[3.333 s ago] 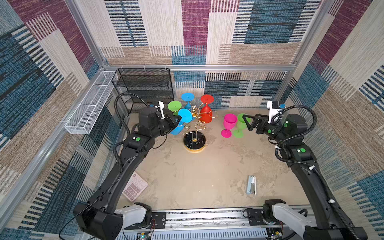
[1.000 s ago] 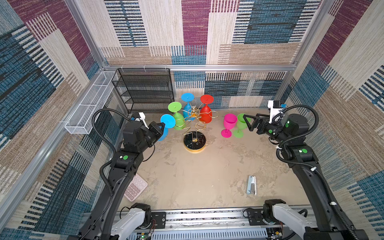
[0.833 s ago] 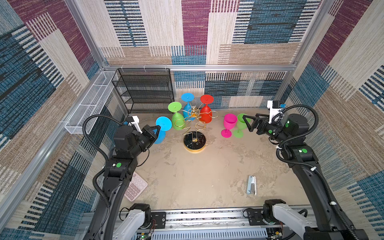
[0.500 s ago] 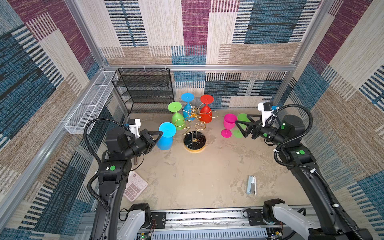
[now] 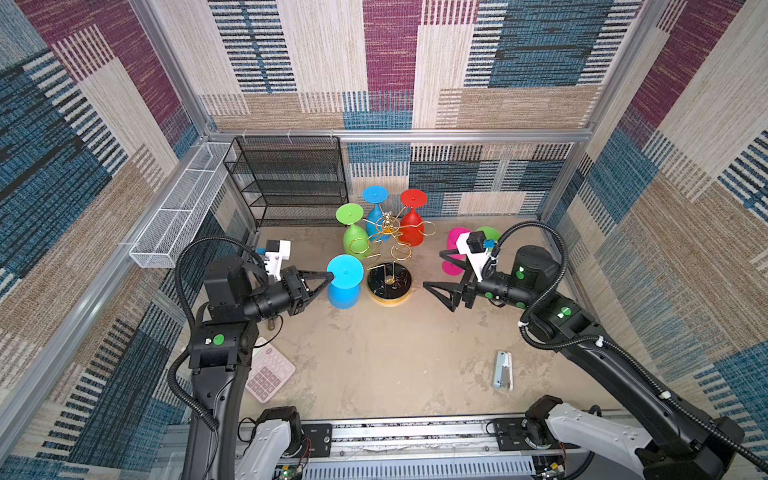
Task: Take the wine glass off the wine glass rack
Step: 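Close the right gripper on the bowl of the blue glass held by the left gripper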
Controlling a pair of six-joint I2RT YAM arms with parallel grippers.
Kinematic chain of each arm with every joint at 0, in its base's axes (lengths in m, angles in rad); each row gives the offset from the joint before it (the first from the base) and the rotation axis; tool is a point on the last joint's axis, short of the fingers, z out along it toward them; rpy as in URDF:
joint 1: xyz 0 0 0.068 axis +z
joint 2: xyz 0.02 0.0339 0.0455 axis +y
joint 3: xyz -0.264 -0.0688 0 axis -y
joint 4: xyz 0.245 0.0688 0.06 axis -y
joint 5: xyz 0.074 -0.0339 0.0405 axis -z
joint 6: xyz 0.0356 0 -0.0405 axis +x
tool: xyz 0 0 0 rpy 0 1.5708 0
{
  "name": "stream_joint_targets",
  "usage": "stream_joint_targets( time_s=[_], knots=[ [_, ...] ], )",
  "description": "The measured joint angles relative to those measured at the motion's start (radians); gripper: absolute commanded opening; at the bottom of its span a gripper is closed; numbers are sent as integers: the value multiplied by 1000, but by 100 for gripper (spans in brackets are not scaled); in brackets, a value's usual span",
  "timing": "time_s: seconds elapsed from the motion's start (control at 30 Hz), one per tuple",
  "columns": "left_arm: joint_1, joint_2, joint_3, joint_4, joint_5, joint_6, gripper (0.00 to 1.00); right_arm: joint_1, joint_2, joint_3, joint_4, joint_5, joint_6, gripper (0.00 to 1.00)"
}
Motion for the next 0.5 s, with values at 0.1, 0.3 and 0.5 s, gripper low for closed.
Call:
stream_joint_targets(
  time_s=[0.1,0.3,0.5],
  knots=[
    [0,3,3,19,36,-3,0,50,35,-18,41,25,-27,99],
    [0,19,18,38,109,-3,0,131,140,-7,117,64,-71,99],
    [0,21,9,80,161,-26,0,192,239,19,219,95,-95,99]
  ],
)
